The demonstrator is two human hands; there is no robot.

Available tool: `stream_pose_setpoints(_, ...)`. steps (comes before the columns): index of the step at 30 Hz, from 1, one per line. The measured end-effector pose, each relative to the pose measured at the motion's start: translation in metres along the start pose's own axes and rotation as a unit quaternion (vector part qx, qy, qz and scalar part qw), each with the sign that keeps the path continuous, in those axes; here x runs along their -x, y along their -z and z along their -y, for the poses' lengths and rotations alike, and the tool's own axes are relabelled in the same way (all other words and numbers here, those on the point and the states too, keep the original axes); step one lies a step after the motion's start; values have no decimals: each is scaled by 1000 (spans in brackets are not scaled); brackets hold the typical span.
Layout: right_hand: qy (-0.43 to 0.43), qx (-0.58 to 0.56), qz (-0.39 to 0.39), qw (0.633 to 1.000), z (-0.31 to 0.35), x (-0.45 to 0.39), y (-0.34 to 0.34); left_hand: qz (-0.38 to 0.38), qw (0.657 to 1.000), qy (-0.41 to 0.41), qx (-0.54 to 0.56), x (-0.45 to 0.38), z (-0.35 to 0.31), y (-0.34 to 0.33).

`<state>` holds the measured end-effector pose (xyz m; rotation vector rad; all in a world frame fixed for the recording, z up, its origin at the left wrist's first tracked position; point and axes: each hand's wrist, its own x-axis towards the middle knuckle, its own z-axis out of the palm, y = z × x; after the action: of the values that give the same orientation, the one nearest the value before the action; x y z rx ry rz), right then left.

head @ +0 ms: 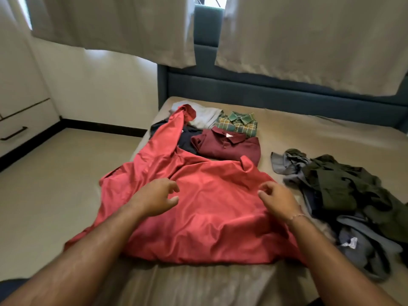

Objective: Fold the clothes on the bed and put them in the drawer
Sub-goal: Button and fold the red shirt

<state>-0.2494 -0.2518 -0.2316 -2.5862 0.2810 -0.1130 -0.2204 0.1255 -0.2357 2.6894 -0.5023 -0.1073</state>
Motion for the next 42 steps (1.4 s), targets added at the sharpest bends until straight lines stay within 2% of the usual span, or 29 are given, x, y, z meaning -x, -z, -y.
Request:
stream_pose_setpoints(3,-56,-112,-71,990,-1,-40,-13,32,998,-41,-23,-47,-7,-15)
stream_pose_setpoints(6,-122,-194,-124,965,1,-81,-18,27,996,-81,2,-91,-13,-15)
stream_pose_setpoints(10,-170,-190,-179,950,-10,-132,-13,40,994,-92,-45,-144,-8,5)
stream_pose_setpoints(12,-169,-162,-167,958,-18,-157,-14,22,996,-61,-55,-171,3,14)
stream_pose_setpoints(14,-172,-116,-138,968,-27,-178,-21,38,994,-39,-90,-195,18,18)
stream_pose_setpoints(18,-148,-46,24,988,-42,-195,-49,102,967,-21,-233,-220,44,8)
stream_pose_setpoints(20,-137,-3,62,989,-46,-191,-58,106,955,0,-278,-221,56,2)
stream_pose_setpoints(22,-135,-22,34,990,-51,-191,-58,105,948,30,-299,-220,66,-4)
stream_pose_setpoints(24,-170,-87,-30,981,-58,-191,-51,62,958,60,-273,-218,75,-9)
stream_pose_setpoints(27,-269,-132,-84,950,-75,-192,-34,-9,966,73,-250,-214,84,-3)
stream_pose_setpoints(31,-348,-158,-175,907,-94,-189,-12,-73,962,48,-258,-214,85,11)
stream_pose_setpoints(35,-335,-146,-232,901,-75,-177,-15,-117,960,24,-254,-222,69,18)
stream_pose_setpoints(38,-220,-45,-313,923,-49,-162,-31,-118,959,66,-248,-226,64,21)
stream_pose_setpoints(40,-161,-36,-287,944,-39,-159,-43,-100,958,82,-258,-228,66,17)
stream_pose_setpoints(42,-204,-86,-212,952,-35,-160,-52,-86,955,85,-272,-229,69,11)
